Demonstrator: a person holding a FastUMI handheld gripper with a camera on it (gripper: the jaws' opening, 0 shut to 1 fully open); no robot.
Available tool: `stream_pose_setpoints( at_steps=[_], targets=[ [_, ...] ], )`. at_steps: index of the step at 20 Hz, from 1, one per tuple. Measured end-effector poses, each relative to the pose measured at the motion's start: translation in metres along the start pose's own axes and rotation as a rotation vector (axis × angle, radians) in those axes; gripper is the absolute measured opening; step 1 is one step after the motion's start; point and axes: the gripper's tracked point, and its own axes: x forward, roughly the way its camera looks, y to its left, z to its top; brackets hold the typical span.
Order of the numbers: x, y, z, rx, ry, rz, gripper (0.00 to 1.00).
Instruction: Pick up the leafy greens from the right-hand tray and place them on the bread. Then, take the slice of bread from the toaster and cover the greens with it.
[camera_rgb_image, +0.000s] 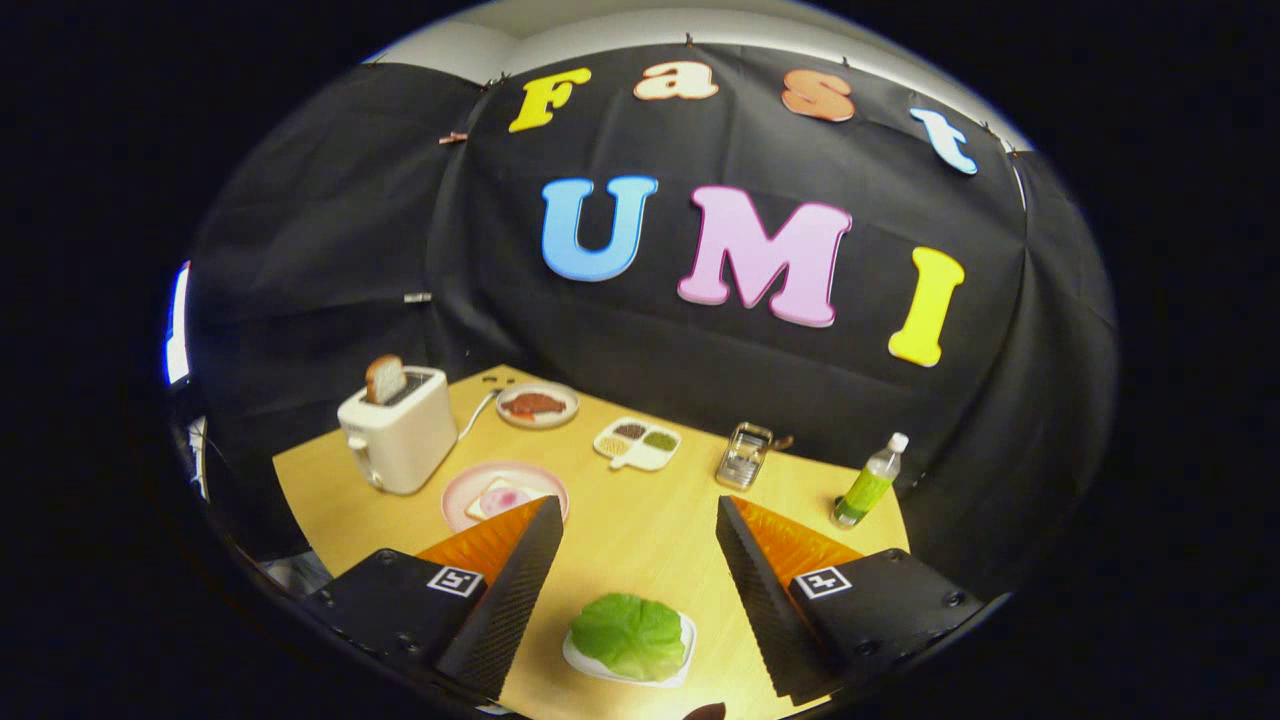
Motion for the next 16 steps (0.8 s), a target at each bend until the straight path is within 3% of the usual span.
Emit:
stream_pose_setpoints(
  at_steps=[6, 16],
  targets=[
    [0.026, 0.000, -0.096, 0.067, 0.225, 0.061, 0.95],
    [0.067, -0.001, -0.210, -0.019, 0.512, 0.138, 0.83]
  ],
)
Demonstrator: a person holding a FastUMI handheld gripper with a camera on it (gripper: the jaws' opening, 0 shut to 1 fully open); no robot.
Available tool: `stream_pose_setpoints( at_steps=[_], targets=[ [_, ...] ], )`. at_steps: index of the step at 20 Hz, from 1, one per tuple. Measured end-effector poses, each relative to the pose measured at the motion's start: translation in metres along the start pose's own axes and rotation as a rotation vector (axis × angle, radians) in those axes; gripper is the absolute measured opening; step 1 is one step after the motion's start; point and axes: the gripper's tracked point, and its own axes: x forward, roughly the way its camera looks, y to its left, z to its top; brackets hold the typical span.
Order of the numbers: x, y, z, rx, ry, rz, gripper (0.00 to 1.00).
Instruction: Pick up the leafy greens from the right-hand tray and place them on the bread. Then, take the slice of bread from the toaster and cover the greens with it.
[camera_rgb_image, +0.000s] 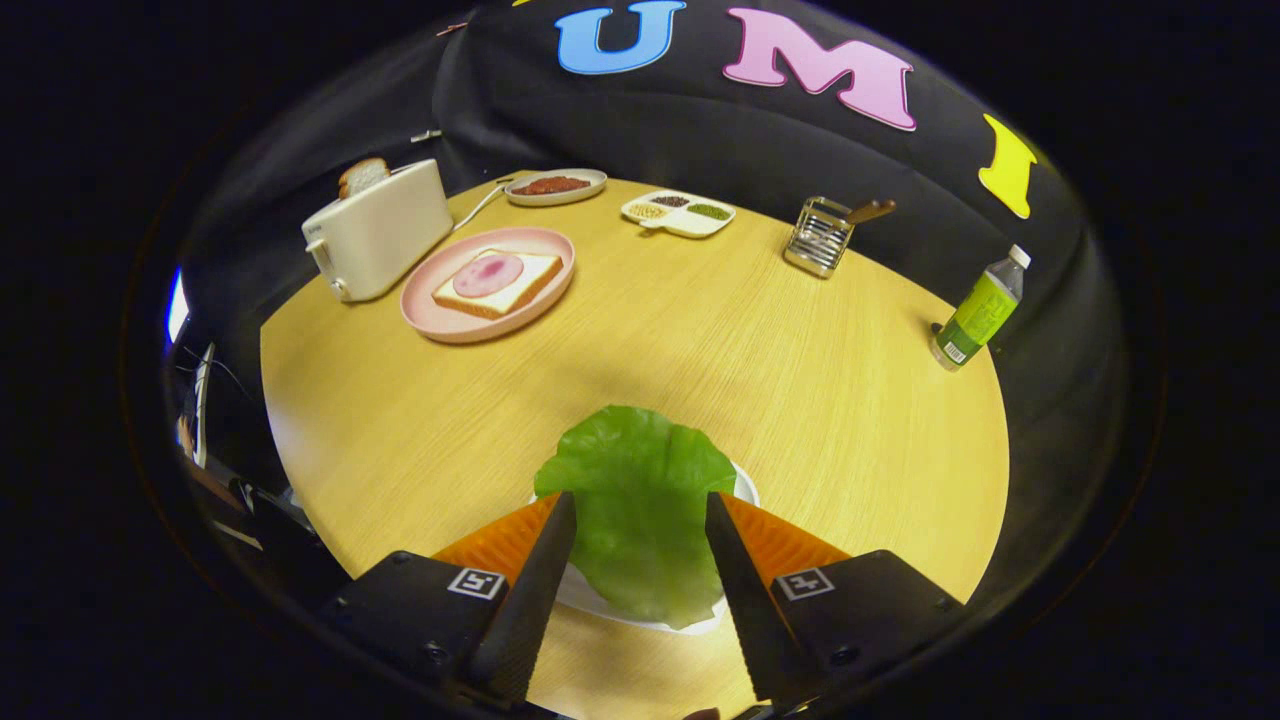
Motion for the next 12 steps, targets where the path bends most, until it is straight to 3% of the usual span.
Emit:
stream_pose_setpoints(
  at_steps=[6, 10, 12],
  targets=[
    [0.026, -0.001, -0.024, 0.052, 0.099, 0.026, 0.71],
    [0.026, -0.001, -0.024, 0.056, 0.095, 0.032, 0.64],
    [0.027, 0.001, -0.023, 0.042, 0.088, 0.044, 0.32]
  ],
)
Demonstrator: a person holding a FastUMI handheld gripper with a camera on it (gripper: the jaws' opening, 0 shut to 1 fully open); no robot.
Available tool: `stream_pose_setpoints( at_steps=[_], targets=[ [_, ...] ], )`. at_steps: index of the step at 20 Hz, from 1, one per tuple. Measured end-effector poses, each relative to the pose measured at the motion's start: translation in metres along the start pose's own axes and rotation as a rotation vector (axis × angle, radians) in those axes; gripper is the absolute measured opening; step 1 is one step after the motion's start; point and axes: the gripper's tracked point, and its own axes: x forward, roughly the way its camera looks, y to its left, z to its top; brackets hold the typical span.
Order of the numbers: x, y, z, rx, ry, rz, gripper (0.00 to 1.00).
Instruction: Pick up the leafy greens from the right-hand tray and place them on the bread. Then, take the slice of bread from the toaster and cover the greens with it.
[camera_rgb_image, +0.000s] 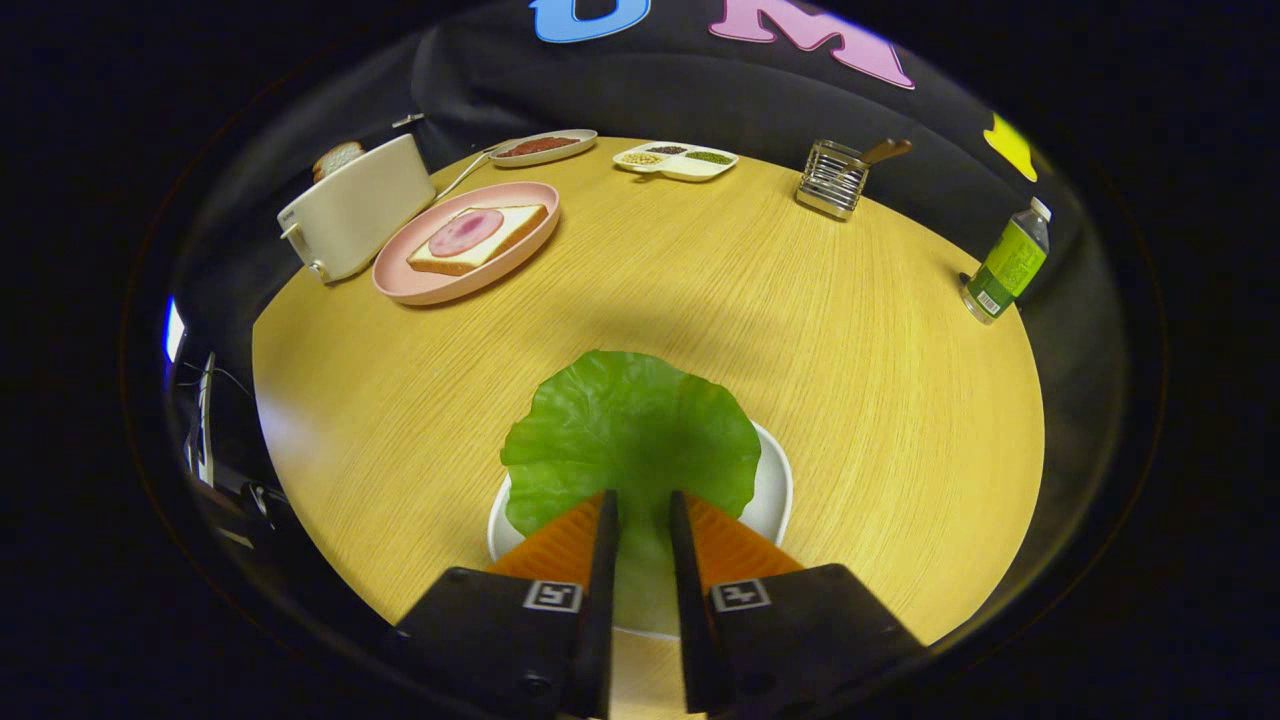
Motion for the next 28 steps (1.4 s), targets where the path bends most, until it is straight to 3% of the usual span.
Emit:
stream_pose_setpoints(
  at_steps=[2, 4, 10, 17, 22, 28],
  targets=[
    [0.000, 0.001, 0.001, -0.018, -0.005, -0.002, 0.12],
    [-0.003, 0.000, 0.001, -0.015, -0.011, -0.012, 0.06],
    [-0.044, 0.011, 0.034, 0.000, -0.120, 0.000, 0.06],
    [-0.089, 0.059, 0.127, -0.040, -0.250, 0.068, 0.06],
    [-0.077, 0.109, 0.194, -0.075, -0.303, 0.129, 0.06],
    [-0.034, 0.156, 0.236, -0.108, -0.279, 0.153, 0.06]
  ],
)
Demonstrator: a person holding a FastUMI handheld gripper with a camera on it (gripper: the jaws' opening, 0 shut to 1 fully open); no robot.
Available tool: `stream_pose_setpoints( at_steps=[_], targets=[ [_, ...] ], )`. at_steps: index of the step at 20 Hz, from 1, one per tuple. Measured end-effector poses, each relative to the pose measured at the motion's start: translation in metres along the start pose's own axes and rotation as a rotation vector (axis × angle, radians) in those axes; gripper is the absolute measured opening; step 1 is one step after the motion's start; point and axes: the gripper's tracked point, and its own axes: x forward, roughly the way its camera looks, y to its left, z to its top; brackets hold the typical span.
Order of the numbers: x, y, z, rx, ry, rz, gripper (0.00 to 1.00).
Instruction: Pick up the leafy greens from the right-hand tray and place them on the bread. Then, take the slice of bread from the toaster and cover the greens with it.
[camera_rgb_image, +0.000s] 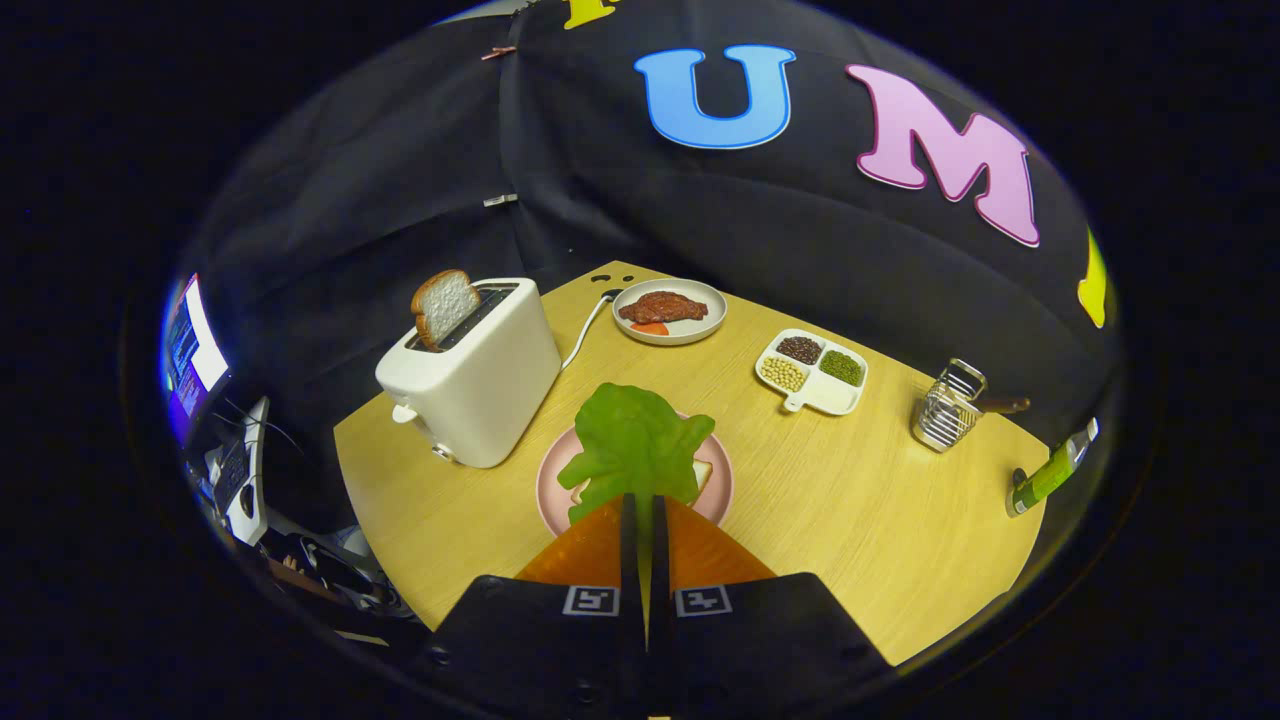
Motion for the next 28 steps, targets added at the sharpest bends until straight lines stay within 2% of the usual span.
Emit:
stream_pose_setpoints(
  at_steps=[7, 10, 14, 18, 24, 28],
  targets=[
    [0.060, 0.004, 0.001, 0.015, 0.056, -0.038, 0.08],
    [0.076, -0.005, -0.003, 0.019, 0.080, -0.088, 0.77],
    [0.073, -0.003, 0.004, 0.035, 0.056, -0.115, 0.79],
    [0.053, 0.013, 0.030, 0.043, -0.009, -0.117, 0.80],
    [0.024, 0.068, 0.105, 0.013, -0.141, -0.075, 0.79],
    [0.028, 0.118, 0.152, -0.030, -0.178, -0.029, 0.79]
  ],
)
